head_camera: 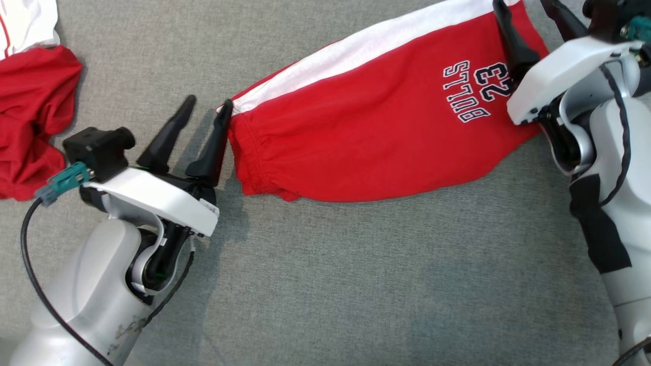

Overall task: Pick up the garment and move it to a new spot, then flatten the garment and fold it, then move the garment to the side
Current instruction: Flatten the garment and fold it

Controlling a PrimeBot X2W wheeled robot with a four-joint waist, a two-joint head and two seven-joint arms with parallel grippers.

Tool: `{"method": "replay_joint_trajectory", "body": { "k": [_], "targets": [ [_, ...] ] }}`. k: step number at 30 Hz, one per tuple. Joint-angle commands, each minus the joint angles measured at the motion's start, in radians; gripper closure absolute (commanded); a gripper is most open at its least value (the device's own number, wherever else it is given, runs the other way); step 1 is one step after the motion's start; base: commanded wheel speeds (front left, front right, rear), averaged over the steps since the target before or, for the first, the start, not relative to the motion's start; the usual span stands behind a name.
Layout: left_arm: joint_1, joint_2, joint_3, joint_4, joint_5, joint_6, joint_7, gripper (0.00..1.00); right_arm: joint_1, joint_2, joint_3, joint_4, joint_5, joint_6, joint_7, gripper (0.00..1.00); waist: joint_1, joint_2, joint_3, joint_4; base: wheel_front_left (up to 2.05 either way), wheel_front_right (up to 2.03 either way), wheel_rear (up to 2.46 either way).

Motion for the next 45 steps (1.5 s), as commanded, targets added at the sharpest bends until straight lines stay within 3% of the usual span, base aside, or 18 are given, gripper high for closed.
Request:
{"method": "replay_joint_trajectory", "body": {
  "k": [1,12,17,28,45],
  "targets": [
    [0.006,0.010,0.011,-0.002,0.013,0.010,-0.018,0.00,0.023,-0.001,-0.001,0.005,0.006,0.000,-0.019,0.00,0.0000,0.0000,-0.013,-0.012,0.00,0.00,0.00],
    [0.126,0.027,0.189,-0.142,0.177,0.155,-0.110,0.00,0.229,0.056,-0.073,-0.133,-0.091,0.000,-0.240,0.00,0.0000,0.0000,-0.099,-0.091,0.00,0.00,0.00],
    [0.226,0.010,0.277,-0.210,0.296,0.146,-0.110,0.00,0.388,0.079,-0.138,-0.282,-0.159,0.000,-0.252,0.00,0.0000,0.0000,-0.144,-0.121,0.00,0.00,0.00],
    [0.356,0.001,0.305,-0.197,0.394,0.116,-0.110,0.00,0.630,0.109,-0.191,-0.505,-0.189,0.000,-0.177,0.00,0.0000,0.0000,-0.222,-0.159,0.00,0.00,0.00],
    [0.369,-0.005,0.291,-0.169,0.392,0.118,-0.107,0.00,0.692,0.119,-0.211,-0.578,-0.176,0.000,-0.127,0.00,0.0000,0.0000,-0.248,-0.162,0.00,0.00,0.00]
  ]
}}
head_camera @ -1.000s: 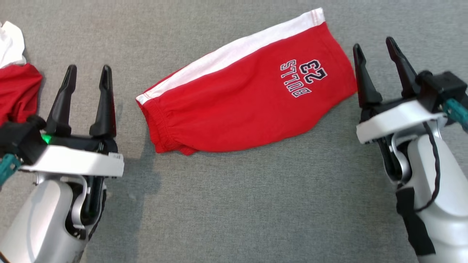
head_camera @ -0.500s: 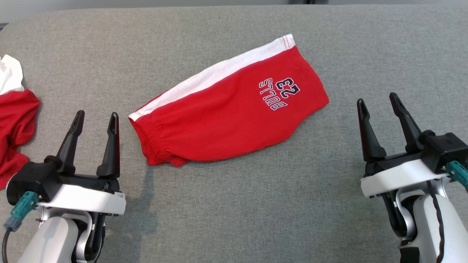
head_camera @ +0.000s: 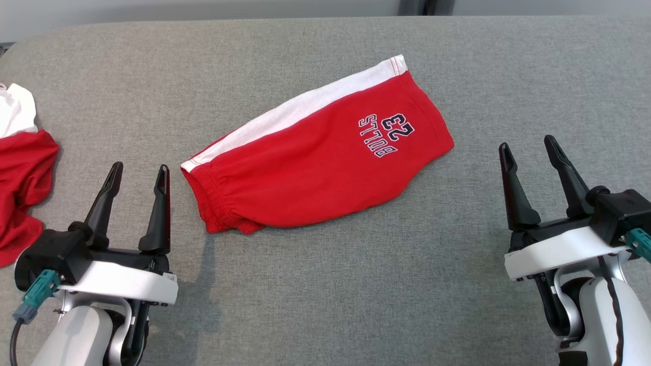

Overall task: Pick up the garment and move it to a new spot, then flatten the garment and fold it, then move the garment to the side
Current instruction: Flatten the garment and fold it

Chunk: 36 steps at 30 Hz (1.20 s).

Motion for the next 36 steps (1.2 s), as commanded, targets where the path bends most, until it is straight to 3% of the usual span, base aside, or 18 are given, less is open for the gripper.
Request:
{"method": "replay_joint_trajectory", "body": {
  "k": [1,10,27,28,29,30,31,36],
  "targets": [
    [-0.003,0.003,-0.001,0.000,-0.003,0.001,-0.002,0.00,0.011,-0.002,-0.005,-0.006,0.003,0.000,0.004,0.00,0.0000,0.0000,0.001,0.002,0.00,0.00,0.00],
    [-0.023,-0.007,-0.002,-0.014,-0.010,0.003,-0.001,0.00,-0.077,-0.002,-0.010,0.066,0.013,0.000,0.052,0.00,0.0000,0.0000,0.043,0.027,0.00,0.00,0.00],
    [-0.112,-0.073,-0.027,0.046,0.001,-0.060,-0.005,0.00,-0.441,-0.042,0.093,0.565,0.040,0.000,0.134,0.00,0.0000,0.0000,0.149,0.127,0.00,0.00,0.00],
    [-0.115,-0.078,-0.025,0.047,0.005,-0.062,-0.004,0.00,-0.449,-0.041,0.095,0.591,0.047,0.000,0.134,0.11,0.0000,0.0000,0.150,0.130,0.00,0.00,0.00],
    [-0.116,-0.081,-0.021,0.047,0.008,-0.063,-0.004,0.00,-0.453,-0.039,0.098,0.612,0.050,0.000,0.136,0.58,0.0000,0.0000,0.150,0.131,0.00,0.00,0.00],
    [-0.116,-0.084,-0.016,0.047,0.011,-0.066,-0.005,0.00,-0.460,-0.036,0.101,0.631,0.059,0.000,0.131,0.84,0.0000,0.0000,0.151,0.131,0.00,0.00,0.00],
    [-0.116,-0.086,-0.012,0.047,0.015,-0.069,-0.005,0.00,-0.466,-0.033,0.104,0.645,0.066,0.000,0.126,1.00,0.0000,0.0000,0.151,0.131,0.00,0.00,0.00],
    [-0.112,-0.098,0.008,0.050,0.027,-0.078,-0.005,0.00,-0.469,-0.026,0.116,0.679,0.092,0.000,0.099,1.00,0.0000,0.0000,0.146,0.126,0.00,0.00,0.00]
  ]
}}
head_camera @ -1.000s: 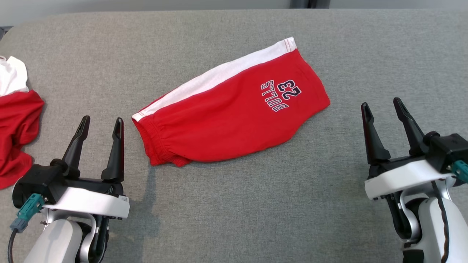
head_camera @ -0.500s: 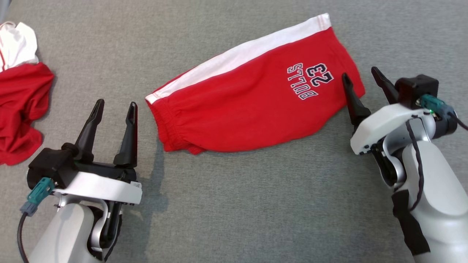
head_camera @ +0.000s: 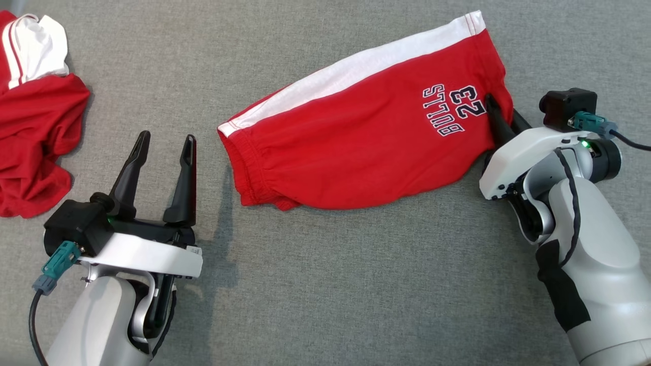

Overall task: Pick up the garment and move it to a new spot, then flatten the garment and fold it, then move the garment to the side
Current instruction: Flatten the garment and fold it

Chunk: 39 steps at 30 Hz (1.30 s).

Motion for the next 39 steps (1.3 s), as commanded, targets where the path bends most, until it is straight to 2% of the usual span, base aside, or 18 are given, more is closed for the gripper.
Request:
{"method": "replay_joint_trajectory", "body": {
  "k": [1,7,13,21,27,35,39],
  "targets": [
    [-0.009,0.000,0.006,0.001,0.005,-0.004,-0.004,0.00,0.023,-0.002,0.004,0.018,0.006,0.000,-0.007,1.00,0.0000,-0.0001,-0.004,-0.005,0.00,0.00,0.00],
    [0.021,-0.002,0.023,-0.001,0.021,-0.007,-0.005,0.00,0.099,0.004,-0.001,-0.023,0.054,0.000,-0.077,1.00,0.0000,-0.0001,-0.034,-0.037,0.00,0.00,0.00],
    [0.045,0.010,0.031,-0.002,0.022,0.005,-0.001,0.00,0.265,0.010,-0.043,-0.130,0.097,0.000,-0.127,1.00,0.0000,-0.0001,-0.072,-0.081,0.00,0.00,0.00],
    [0.074,0.029,0.038,-0.034,0.017,0.023,0.022,0.00,0.451,0.017,-0.140,-0.301,0.107,0.000,-0.100,1.00,0.0000,-0.0001,-0.098,-0.133,0.00,0.00,0.00],
    [0.086,0.039,0.038,-0.055,0.010,0.032,0.036,0.00,0.491,0.019,-0.176,-0.380,0.100,0.000,-0.071,1.00,0.0000,-0.0001,-0.105,-0.152,0.00,0.00,0.00],
    [0.088,0.039,0.029,-0.062,0.010,0.040,0.040,0.00,0.487,0.020,-0.190,-0.404,0.119,0.000,-0.064,1.00,0.0000,-0.0001,-0.112,-0.150,0.00,0.00,0.00],
    [0.095,0.042,0.030,-0.062,0.006,0.041,0.040,0.00,0.446,0.021,-0.126,-0.458,0.159,0.000,-0.075,1.00,0.0000,-0.0001,-0.118,-0.154,0.00,0.00,0.00]
  ]
}}
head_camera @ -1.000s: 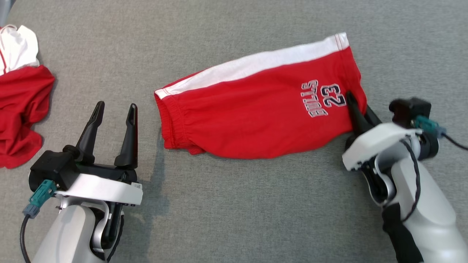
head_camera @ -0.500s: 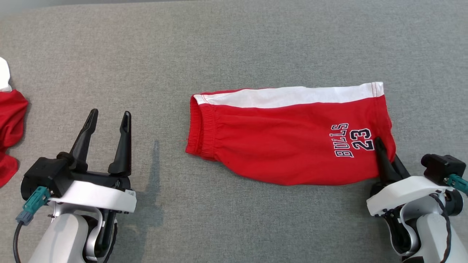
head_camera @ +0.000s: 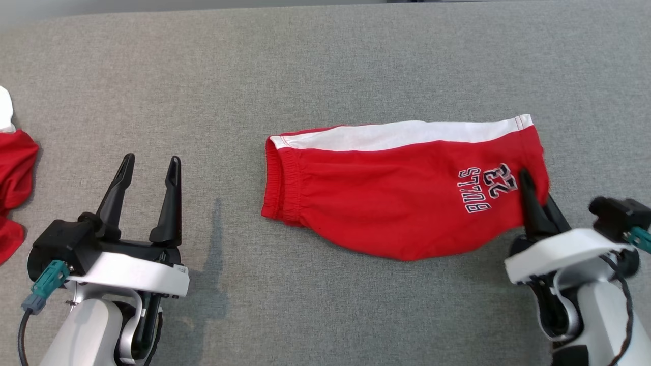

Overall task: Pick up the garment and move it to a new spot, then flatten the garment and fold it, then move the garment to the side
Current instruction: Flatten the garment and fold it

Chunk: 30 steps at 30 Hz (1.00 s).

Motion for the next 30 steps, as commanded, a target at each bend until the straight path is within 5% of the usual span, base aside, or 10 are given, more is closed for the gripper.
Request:
{"method": "replay_joint_trajectory", "body": {
  "k": [1,12,27,29,30],
  "targets": [
    [0.010,0.006,0.002,-0.002,-0.003,0.002,-0.001,0.00,-0.024,-0.002,0.025,-0.024,0.006,0.000,-0.007,1.00,0.0000,0.0000,-0.003,-0.002,0.00,0.00,0.00],
    [0.007,-0.008,-0.026,0.006,-0.008,-0.007,-0.001,0.00,-0.115,-0.003,0.341,-0.219,0.077,0.000,0.030,1.00,0.0000,0.0000,-0.028,0.030,0.00,0.00,0.00],
    [-0.039,-0.025,-0.059,0.047,-0.006,-0.032,-0.012,0.00,-0.291,-0.003,0.656,0.074,0.202,0.000,-0.008,1.00,0.0000,0.0000,0.004,0.104,0.00,0.00,0.00],
    [-0.043,-0.027,-0.061,0.052,-0.009,-0.033,-0.014,0.00,-0.309,-0.003,0.682,0.094,0.217,0.000,-0.026,0.54,0.0000,0.0000,0.007,0.106,0.00,0.00,0.00],
    [-0.044,-0.028,-0.062,0.055,-0.009,-0.035,-0.016,0.00,-0.315,-0.004,0.695,0.102,0.224,0.000,-0.035,0.03,0.0000,0.0000,0.007,0.106,0.00,0.00,0.00]
  ]
}}
